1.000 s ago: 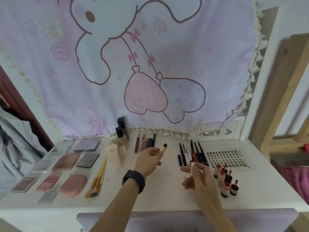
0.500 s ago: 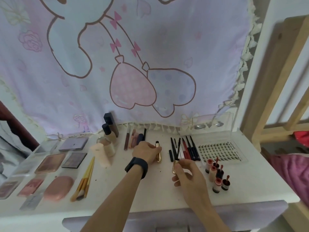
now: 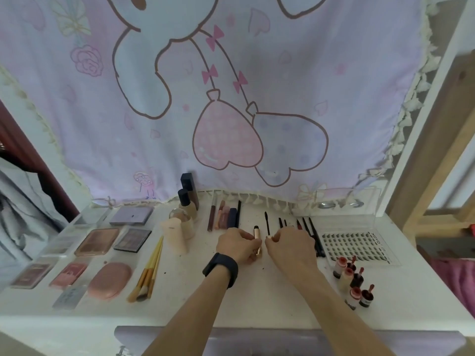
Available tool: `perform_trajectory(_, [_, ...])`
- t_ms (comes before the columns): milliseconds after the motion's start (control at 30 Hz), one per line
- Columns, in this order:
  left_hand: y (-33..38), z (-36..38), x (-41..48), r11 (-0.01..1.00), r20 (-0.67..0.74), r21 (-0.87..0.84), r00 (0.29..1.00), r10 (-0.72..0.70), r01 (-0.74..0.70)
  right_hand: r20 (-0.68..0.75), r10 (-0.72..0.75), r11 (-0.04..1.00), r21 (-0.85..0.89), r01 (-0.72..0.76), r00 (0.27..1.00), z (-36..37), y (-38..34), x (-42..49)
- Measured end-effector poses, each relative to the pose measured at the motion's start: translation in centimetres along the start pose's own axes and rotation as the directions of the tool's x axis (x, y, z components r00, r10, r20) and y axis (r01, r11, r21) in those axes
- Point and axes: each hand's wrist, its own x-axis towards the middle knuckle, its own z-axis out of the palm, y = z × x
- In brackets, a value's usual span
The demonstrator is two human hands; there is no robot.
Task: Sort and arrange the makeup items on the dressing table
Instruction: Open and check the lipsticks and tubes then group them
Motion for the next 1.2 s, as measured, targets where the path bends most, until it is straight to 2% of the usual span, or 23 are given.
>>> perform_trajectory(100, [-0.3, -0.1, 0.1, 0.999, 0.008, -0.039, 1.0, -0.002, 0.003, 0.023, -0.011, 0.996, -0.085, 0.013, 1.0, 0.7, -0.4, 0.1])
perform_trajectory(300, [-0.3, -0.2, 0.0, 0.998, 0.011, -0.063, 1.0, -0.008, 0.009, 0.03, -0.046, 0.996, -0.073, 0.048, 0.998, 0.8, -0.4, -0.2])
perform_trajectory(433, [-0.2, 0.0, -0.1, 1.0, -0.015, -0.026, 1.0, -0.002, 0.002, -0.095, -0.079, 0.997, -0.028, 0.077, 0.992, -0.7, 0.3, -2.0])
perform_trajectory(600, [0.4, 0.5, -0.5, 0.977, -0.071, 0.197, 0.992, 0.103, -0.087, -0.245, -0.143, 0.976, 0.125, 0.177, 0.959, -0.6, 2.6, -6.5])
perform_trajectory(833, [1.1, 1.5, -0.9, 0.976, -0.054, 0.207, 0.995, 0.083, -0.07, -0.281, -0.224, 0.972, 0.011, 0.237, 0.933, 2.1, 5.3, -9.3])
perform_trajectory(1200, [1.3, 2.7, -0.8, 0.984, -0.058, 0.162, 0.995, 0.085, -0.075, -0.283, -0.264, 0.961, 0.004, 0.277, 0.922, 2.8, 6.2, -9.7])
